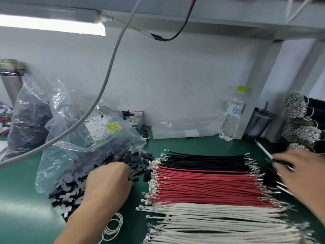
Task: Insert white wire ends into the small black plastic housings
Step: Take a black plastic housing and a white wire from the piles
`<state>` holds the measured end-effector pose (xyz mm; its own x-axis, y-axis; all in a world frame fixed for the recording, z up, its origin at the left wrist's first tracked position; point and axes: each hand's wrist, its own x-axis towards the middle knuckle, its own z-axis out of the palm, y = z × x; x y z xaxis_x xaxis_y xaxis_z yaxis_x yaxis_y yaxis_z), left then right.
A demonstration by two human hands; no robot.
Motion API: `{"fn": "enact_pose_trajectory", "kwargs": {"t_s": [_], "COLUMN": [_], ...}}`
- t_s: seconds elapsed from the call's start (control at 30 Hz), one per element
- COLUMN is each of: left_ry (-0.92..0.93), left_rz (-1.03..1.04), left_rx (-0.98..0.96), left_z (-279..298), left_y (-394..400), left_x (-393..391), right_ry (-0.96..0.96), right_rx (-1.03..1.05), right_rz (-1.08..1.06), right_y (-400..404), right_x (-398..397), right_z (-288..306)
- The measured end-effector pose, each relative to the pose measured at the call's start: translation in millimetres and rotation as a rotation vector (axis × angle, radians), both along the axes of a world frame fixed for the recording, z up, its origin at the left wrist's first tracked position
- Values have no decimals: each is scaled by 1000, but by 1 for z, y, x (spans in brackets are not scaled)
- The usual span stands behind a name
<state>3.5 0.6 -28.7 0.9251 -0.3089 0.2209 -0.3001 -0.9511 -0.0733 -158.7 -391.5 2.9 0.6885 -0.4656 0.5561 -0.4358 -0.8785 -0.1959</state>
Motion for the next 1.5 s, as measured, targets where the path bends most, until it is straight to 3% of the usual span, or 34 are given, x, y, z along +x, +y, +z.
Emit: {"fn": "enact_pose_trajectory", "kwargs": {"t_s": [0.17, 0.3, 0.47, 0.63, 0.73, 0.87, 1.03, 1.2, 1.33, 1.43, 1.5], "left_ry": [-107, -94, -101, -39, -98, -156, 5, 336, 500, 487, 387], "left_rz": [-35, -106, -226, -308, -333, -322, -326, -371, -402, -418, -438], "left_rx": [-146, -225, -287, -344, -489, -746, -1177, -1424, -1370, -1370, -1265], "left_z": [0, -2, -8, -17, -14, -17, -18, -12, -15, -14, -15], "left_y": [-7, -14, -12, -15, -17, -21, -24, -28, -30, -32, -33], "left_x": [-4, -10, -5, -4, -7, -10, -8, -17, -21, -25, -25], "right_ry": [154, 296, 386, 325, 289, 279, -161, -241, -261, -314, -319], "right_rx": [112, 232, 151, 114, 63, -286, -457, -328, -219, -123, -59], "right_rz": [367, 430, 385, 426, 484, 488, 574, 596, 601, 631, 633], "right_y": [82, 111, 116, 113, 112, 114, 122, 139, 144, 144, 143], "right_x": [94, 152, 174, 167, 155, 138, 104, 58, 48, 48, 47], "right_z": [-10, -33, -44, -38, -30, -13, 6, -25, -38, -37, -37]}}
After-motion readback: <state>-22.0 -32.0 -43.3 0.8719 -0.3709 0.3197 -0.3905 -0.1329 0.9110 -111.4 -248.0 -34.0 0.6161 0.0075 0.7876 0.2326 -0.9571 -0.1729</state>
